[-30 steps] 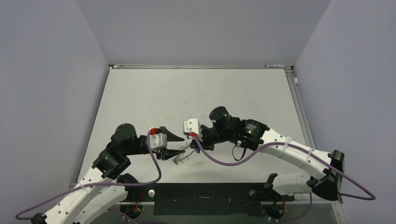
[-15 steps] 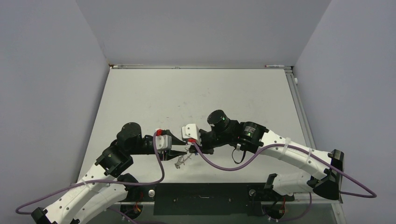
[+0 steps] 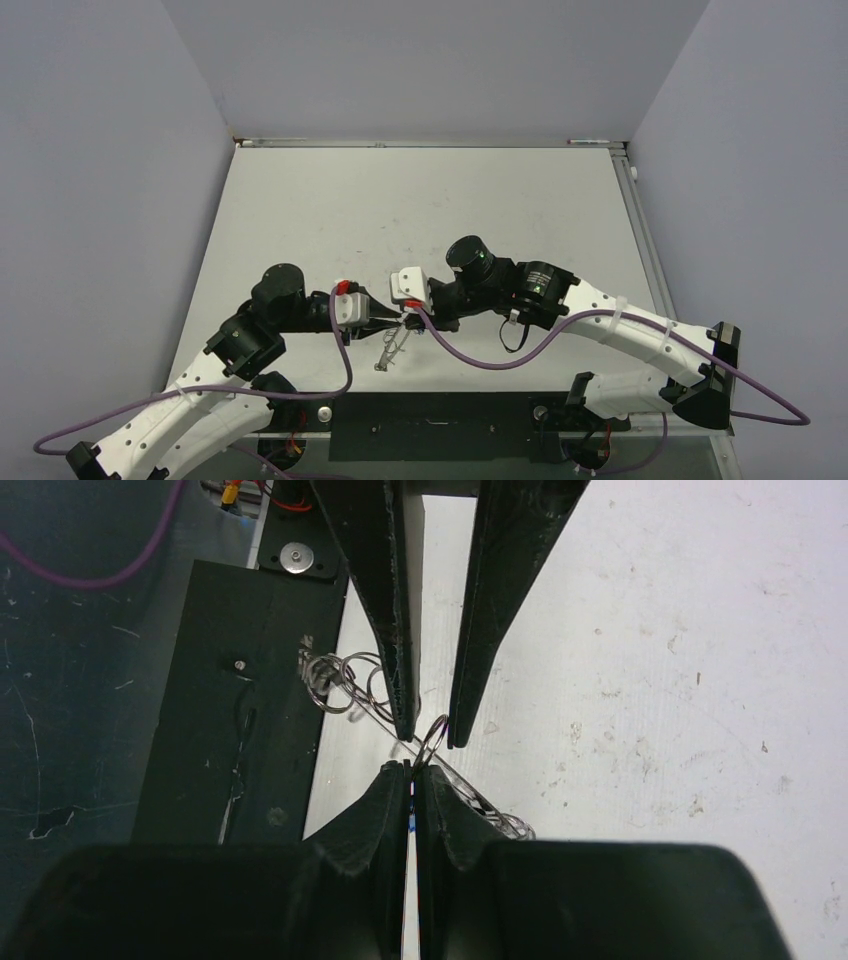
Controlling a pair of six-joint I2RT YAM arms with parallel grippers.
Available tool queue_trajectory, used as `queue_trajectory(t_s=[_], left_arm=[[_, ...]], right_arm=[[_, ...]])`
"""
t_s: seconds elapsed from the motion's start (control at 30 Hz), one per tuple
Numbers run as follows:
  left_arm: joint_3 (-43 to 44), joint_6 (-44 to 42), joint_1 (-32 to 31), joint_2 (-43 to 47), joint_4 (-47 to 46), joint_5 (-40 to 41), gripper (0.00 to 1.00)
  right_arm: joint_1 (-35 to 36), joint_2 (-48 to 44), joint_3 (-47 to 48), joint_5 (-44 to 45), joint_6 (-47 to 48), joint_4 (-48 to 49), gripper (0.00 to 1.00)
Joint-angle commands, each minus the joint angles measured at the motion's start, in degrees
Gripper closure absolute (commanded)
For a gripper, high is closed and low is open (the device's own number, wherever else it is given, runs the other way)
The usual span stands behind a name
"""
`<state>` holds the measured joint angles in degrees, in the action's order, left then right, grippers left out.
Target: Put the keys on the keyring
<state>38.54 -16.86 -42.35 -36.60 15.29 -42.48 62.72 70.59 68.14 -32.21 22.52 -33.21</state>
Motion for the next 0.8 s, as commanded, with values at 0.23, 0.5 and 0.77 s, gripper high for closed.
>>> queue_trajectory(t_s=[0.23,0.5,0.77], left_arm=[[-0.14,1.11,-0.63,-0.14,-4.05,-2.12,1.00],[-6.49,9.96,-0.54,7.37,-20.62,-1.89,1.00],[-9.12,14.05,0.21,11.02,-27.56,-1.36,1.00]], right_arm=[[0.56,-1.88,2.76,-3.00,1.47,2.67,0.95],[0.56,-4.75,0.67,-0.66,0.25,6.66,0.65],[0.47,-13.49,-3.83,0.85,-2.11,15.12,0.45]])
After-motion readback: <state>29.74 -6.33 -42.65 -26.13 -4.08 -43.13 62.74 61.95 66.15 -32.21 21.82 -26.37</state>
